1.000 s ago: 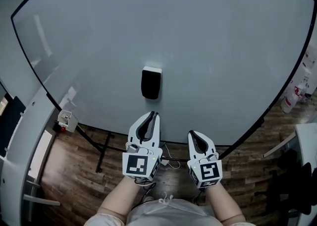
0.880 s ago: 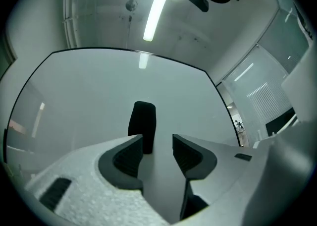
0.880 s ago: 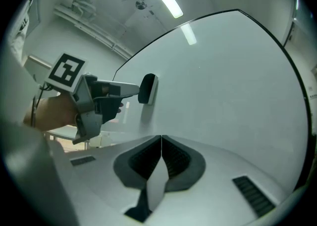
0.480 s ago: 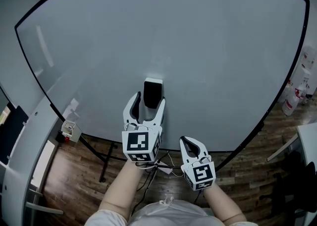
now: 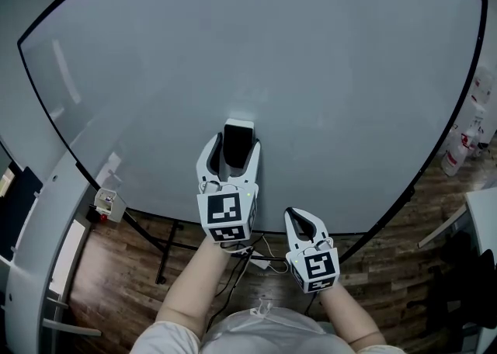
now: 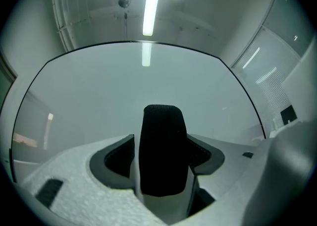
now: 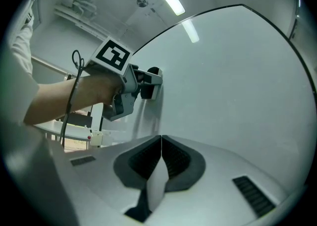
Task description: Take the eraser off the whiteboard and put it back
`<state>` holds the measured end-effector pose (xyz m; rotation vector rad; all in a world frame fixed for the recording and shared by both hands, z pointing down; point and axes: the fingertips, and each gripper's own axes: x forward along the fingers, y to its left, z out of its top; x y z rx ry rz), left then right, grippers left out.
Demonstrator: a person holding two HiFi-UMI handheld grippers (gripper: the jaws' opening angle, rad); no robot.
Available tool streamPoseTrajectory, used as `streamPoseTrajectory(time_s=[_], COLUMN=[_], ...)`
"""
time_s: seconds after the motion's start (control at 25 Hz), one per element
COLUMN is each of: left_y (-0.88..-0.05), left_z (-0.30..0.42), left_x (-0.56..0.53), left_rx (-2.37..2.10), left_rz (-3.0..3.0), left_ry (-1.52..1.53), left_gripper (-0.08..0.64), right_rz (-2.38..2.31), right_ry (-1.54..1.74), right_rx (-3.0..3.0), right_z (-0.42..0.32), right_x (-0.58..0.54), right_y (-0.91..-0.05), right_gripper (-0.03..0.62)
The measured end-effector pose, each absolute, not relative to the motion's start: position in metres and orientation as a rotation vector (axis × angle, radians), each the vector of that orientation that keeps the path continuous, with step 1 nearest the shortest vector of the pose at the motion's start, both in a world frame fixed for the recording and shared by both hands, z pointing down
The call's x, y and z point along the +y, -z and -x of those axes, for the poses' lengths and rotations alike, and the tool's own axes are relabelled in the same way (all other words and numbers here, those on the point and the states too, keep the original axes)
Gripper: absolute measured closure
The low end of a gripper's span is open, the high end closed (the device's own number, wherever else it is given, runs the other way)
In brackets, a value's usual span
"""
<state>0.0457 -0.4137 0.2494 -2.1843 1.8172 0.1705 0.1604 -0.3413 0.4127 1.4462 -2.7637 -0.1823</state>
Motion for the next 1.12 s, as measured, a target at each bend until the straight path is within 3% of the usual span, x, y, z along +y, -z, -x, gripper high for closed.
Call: streamPoseTrajectory(time_s=[0.16,0.24,0.8,1.12], left_y=[-0.249,-0.251,-0.251,-0.302], left_z=[-0.048,-0.052,-0.047,-0.041], left_x=[-0.413,-0.413,-0.388,-0.352], left_rx=[1.804,1.778,1.703,1.675], left_rz=[2.174,2.173,2.227,2.295], left_ry=[-0.175,-0.169,-0.205,-0.158], left_gripper=[0.252,0.293,0.298,0.296], right_rz=[-1.465,-1.467,-1.489,-1.548], right_ry=[0.167,0.165,0.162,0.166], right_rx=[-2.759,-2.752,-2.725,-2.708], right_z=[-0.162,-0.162,-0.161,-0.167], right_x=[-0.343,-0.343,-0.332,-0.326], right_y=[-0.413,-0.415,-0.416,-0.414], right_gripper=[0.566,0.566,0.566,0.566])
